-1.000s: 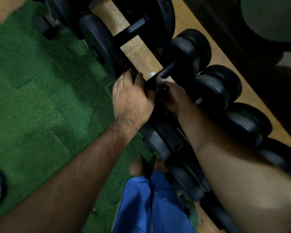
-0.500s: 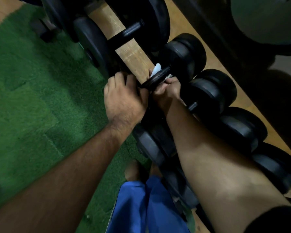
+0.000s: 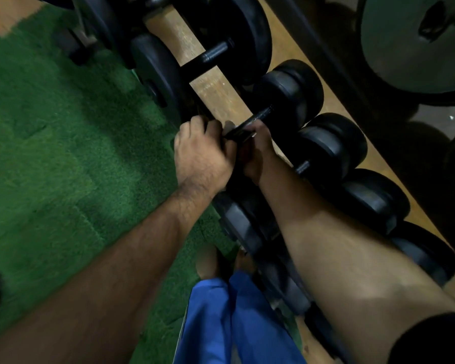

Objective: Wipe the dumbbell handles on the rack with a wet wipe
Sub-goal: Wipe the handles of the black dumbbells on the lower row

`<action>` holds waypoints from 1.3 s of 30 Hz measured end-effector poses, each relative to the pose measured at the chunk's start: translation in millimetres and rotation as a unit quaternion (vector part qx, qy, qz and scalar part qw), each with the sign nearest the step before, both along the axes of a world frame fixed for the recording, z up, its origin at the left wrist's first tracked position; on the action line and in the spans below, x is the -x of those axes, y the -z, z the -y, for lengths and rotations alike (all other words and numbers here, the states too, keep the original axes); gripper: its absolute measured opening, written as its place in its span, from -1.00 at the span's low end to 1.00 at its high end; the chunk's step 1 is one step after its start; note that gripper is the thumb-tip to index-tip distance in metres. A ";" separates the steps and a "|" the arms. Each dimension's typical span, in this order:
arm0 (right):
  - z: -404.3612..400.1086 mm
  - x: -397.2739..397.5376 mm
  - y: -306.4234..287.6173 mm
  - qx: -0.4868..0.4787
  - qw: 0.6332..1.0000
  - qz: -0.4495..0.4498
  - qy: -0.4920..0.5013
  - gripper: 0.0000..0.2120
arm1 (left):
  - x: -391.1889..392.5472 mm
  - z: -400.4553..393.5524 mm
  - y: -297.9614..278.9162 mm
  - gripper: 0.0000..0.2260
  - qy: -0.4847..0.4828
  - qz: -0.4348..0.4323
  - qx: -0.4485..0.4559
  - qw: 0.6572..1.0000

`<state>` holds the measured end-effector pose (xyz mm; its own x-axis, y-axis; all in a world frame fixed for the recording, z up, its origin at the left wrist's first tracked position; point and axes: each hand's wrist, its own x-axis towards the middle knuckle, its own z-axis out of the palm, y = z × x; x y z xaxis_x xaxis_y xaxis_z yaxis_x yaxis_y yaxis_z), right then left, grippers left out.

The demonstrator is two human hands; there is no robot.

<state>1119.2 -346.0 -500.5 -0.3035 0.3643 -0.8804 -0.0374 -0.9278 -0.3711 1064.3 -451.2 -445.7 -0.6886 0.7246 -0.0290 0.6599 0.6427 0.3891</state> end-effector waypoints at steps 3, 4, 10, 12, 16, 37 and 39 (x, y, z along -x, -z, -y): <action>-11.7 -3.3 -2.2 -0.010 0.993 0.044 -0.107 -0.55 | 0.1 0.0 -1.8 -0.64 0.002 0.011 0.007 1.000; -14.6 -2.6 -7.4 -0.012 0.995 0.044 -0.085 -0.55 | 0.2 0.0 -2.1 -0.64 0.003 0.012 0.006 1.000; 3.1 3.6 -9.8 -0.008 0.998 0.014 -0.062 -0.78 | -0.7 -0.5 -4.6 -0.64 0.001 0.012 0.020 1.000; -2.9 -0.2 -10.1 0.002 0.991 0.022 -0.130 -0.87 | -0.7 -0.7 -5.0 -0.63 0.002 0.013 0.022 1.000; -2.2 -6.0 -19.6 -0.013 0.990 0.069 -0.120 -0.91 | 0.0 -1.2 -9.3 -0.65 0.002 0.032 0.027 0.999; -29.7 68.8 -61.5 -0.627 0.678 0.236 -0.303 -0.80 | 82.1 -24.0 -77.0 -0.75 0.028 -0.008 0.027 0.999; -39.4 85.5 -59.8 -0.661 0.634 0.263 -0.304 -0.79 | 96.5 -28.7 -74.3 -0.73 0.037 -0.031 0.018 0.999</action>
<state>1033.7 -306.7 -440.7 -0.5333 0.8452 0.0337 0.6290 0.4229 -0.6523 967.8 -422.4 -371.4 -0.6346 0.7727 -0.0148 0.7281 0.6041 0.3239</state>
